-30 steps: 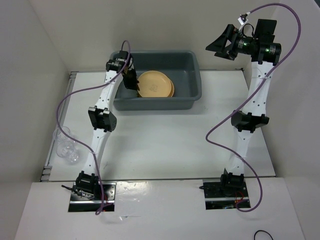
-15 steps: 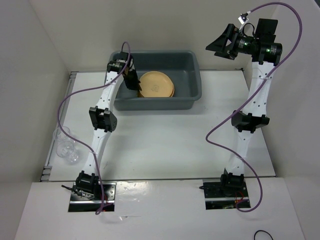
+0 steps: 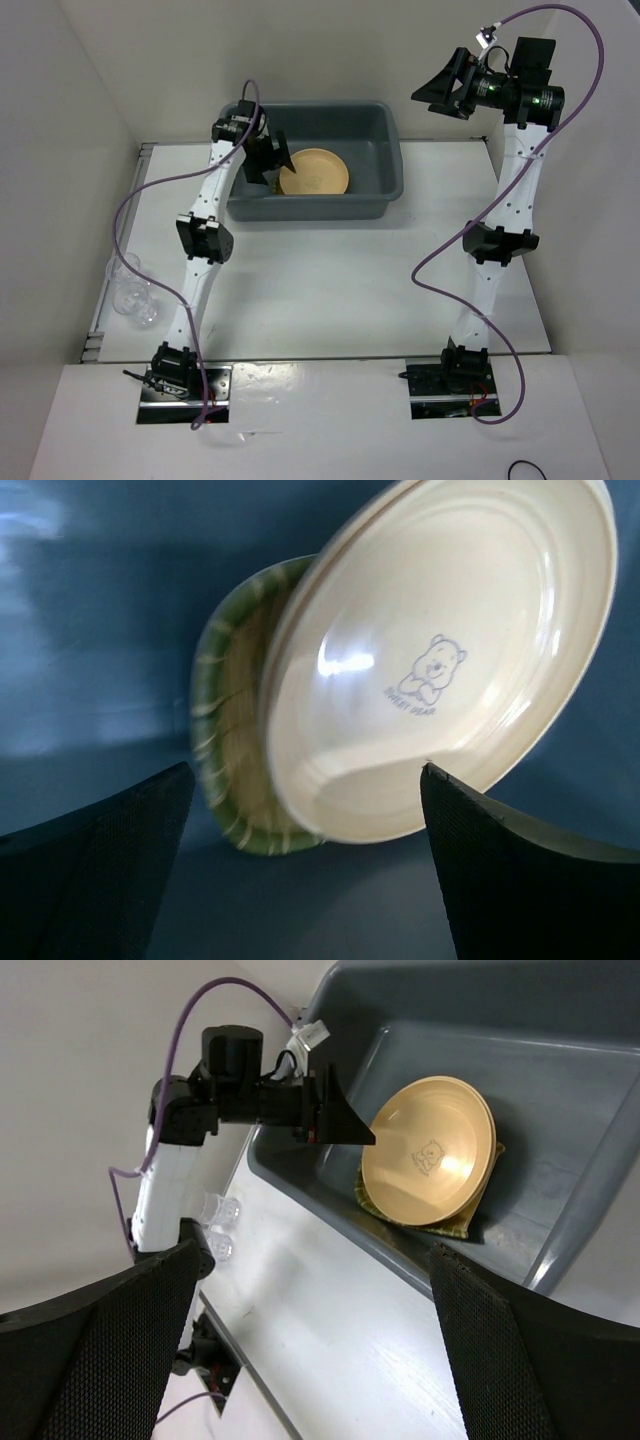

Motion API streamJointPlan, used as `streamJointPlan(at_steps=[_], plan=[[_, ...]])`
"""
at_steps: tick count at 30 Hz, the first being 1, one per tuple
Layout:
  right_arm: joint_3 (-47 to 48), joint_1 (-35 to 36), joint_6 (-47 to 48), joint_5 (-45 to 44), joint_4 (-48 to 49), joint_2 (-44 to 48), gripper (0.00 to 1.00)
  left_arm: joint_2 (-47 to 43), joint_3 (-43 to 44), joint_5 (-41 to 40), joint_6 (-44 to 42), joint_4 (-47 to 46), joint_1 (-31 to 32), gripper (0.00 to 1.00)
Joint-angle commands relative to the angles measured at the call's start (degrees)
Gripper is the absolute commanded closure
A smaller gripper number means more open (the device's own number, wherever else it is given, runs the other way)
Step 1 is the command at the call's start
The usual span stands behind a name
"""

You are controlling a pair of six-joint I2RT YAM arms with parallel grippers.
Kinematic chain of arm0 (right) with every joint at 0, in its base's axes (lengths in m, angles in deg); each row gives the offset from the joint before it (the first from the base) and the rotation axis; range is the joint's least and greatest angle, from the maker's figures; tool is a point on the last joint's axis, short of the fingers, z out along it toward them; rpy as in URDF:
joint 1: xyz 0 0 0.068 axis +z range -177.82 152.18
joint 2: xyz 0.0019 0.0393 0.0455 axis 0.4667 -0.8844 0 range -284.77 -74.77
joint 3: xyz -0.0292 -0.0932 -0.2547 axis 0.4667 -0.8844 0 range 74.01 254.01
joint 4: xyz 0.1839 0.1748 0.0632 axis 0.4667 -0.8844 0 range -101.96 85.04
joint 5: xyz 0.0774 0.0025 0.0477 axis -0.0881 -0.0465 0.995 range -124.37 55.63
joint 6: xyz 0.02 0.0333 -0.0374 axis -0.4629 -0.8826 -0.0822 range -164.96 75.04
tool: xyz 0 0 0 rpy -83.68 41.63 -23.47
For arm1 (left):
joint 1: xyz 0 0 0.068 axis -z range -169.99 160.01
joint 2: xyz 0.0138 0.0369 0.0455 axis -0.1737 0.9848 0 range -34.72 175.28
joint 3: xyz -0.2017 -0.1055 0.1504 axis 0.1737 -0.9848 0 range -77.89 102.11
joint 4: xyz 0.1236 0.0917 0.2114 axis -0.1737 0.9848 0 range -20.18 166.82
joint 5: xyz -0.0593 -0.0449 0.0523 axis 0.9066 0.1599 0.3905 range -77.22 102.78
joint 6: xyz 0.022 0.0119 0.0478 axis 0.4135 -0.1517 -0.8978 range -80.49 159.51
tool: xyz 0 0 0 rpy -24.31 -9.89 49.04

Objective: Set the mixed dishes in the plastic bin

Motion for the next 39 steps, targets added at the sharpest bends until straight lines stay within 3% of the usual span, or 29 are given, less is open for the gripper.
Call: streamJointPlan(at_steps=[1, 2, 4, 10, 13, 18, 19, 23, 39], plan=[[1.05, -0.39, 0.60, 1.78, -0.42, 2.14, 0.01, -11.27, 1.74, -9.38, -2.90, 2.85, 0.11, 0.00], [1.05, -0.39, 1.12, 1.78, -0.42, 2.14, 0.01, -18.08, -1.31, -19.86, -4.82, 2.85, 0.11, 0.00], [1.05, -0.39, 1.13, 1.78, -0.42, 2.14, 0.01, -26.53, -7.03, -29.77, -4.84, 2.85, 0.11, 0.00], [1.05, -0.39, 1.13, 2.91, -0.42, 0.30, 0.01, -41.49, -13.09, -40.97, -0.28, 2.85, -8.21, 0.00], [1.05, -0.39, 1.13, 3.53, -0.42, -0.41, 0.01, -48.18, -27.57, -40.37, 4.91, 2.24, -15.23, 0.00], [1.05, -0.39, 1.13, 4.06, -0.42, -1.46, 0.01, -54.68, -50.87, -34.12, 5.45, -0.83, -21.59, 0.00], [1.05, -0.39, 1.13, 4.06, -0.42, -1.46, 0.01, -56.36, -59.43, -34.64, 5.45, -4.58, -22.20, 0.00], [1.05, -0.39, 1.13, 4.59, -0.42, -1.46, 0.01, -62.35, -75.72, -30.70, 6.06, -8.49, -28.69, 0.00], [1.05, -0.39, 0.60, 6.26, -0.42, -2.51, 0.01, -65.08, -96.50, -29.37, 2.63, -16.22, -33.46, 0.01]])
